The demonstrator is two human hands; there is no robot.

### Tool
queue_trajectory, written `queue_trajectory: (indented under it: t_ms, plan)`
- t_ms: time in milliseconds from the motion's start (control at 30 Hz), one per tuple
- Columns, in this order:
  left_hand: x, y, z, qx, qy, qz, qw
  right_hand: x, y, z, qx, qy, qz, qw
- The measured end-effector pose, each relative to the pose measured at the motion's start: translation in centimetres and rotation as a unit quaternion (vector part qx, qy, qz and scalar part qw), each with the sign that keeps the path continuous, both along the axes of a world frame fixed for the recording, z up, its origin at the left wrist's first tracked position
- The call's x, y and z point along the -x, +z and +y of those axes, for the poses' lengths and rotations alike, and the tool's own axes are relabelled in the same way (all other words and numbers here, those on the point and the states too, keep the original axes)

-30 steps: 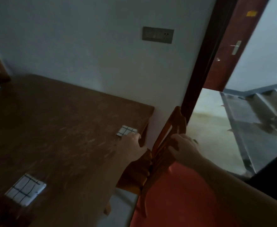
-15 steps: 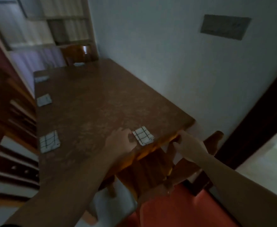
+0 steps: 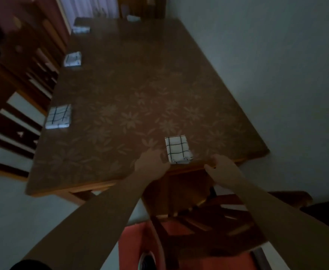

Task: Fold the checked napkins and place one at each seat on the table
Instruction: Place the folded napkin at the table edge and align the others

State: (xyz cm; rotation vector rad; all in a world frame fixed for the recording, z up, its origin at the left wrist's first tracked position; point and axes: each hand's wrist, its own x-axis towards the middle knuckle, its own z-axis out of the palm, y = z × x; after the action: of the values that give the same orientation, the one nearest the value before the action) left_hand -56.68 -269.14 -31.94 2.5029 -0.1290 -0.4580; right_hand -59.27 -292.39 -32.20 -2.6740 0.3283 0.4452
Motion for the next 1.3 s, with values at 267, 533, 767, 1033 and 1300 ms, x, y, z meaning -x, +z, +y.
queue_trajectory:
  t_ms: [267, 533, 767, 1033, 1300]
  plan:
    - [-0.6, -4.2, -3.2, 0.026, 0.158, 0.050, 0.986, -6.8, -4.9, 0.8, -0.109, 0.055, -0.020, 0.992]
    - [-2.4, -6.8, -6.1, 0.071, 0.265, 0.045, 0.961, -9.6, -7.3, 0.8, -0.127, 0.071, -0.011, 0.989]
    - [-2.7, -7.6, -7.4, 0.096, 0.303, 0.040, 0.947, -10.0, -7.3, -0.7, -0.132, 0.086, -0.027, 0.987]
    - [-2.9, -7.9, -7.4, 0.103, 0.303, 0.028, 0.947, -10.9, -7.4, -0.5, -0.113, 0.090, -0.049, 0.988]
    - [-2.5, -6.5, -5.4, 0.054, 0.245, 0.028, 0.968, -10.2, -6.6, -0.6, -0.144, 0.065, -0.025, 0.987]
